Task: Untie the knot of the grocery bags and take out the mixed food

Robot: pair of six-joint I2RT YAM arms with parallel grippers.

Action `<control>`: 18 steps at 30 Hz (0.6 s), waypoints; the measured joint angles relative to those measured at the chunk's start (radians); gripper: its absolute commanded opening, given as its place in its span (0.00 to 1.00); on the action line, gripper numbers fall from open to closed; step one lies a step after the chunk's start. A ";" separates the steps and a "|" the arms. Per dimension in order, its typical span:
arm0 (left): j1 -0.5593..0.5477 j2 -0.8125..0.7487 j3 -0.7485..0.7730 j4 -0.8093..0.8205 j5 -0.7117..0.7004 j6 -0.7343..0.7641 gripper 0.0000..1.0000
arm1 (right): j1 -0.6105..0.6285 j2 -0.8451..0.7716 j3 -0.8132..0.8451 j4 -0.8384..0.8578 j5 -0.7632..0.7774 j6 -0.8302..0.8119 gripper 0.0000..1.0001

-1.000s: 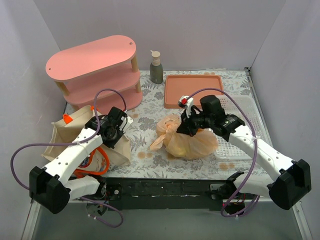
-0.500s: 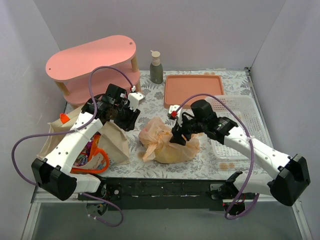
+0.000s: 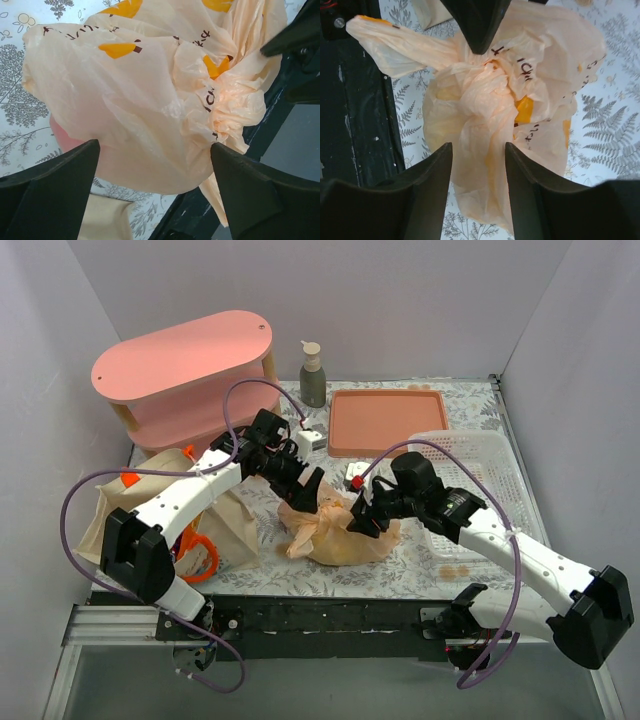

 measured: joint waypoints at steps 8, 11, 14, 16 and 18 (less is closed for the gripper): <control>0.000 0.035 0.005 0.056 -0.003 -0.055 0.00 | 0.000 0.024 -0.032 0.050 0.074 0.013 0.01; 0.002 0.031 0.004 0.062 -0.031 -0.064 0.00 | 0.000 0.020 -0.032 0.044 0.102 -0.009 0.01; 0.026 -0.006 -0.010 0.061 -0.061 -0.077 0.00 | -0.004 -0.014 -0.039 0.013 0.132 -0.045 0.01; 0.063 -0.046 -0.032 0.060 -0.082 -0.080 0.00 | -0.017 -0.069 -0.063 -0.008 0.148 -0.061 0.01; 0.110 -0.104 -0.073 0.054 -0.111 -0.073 0.00 | -0.039 -0.116 -0.088 -0.031 0.159 -0.066 0.01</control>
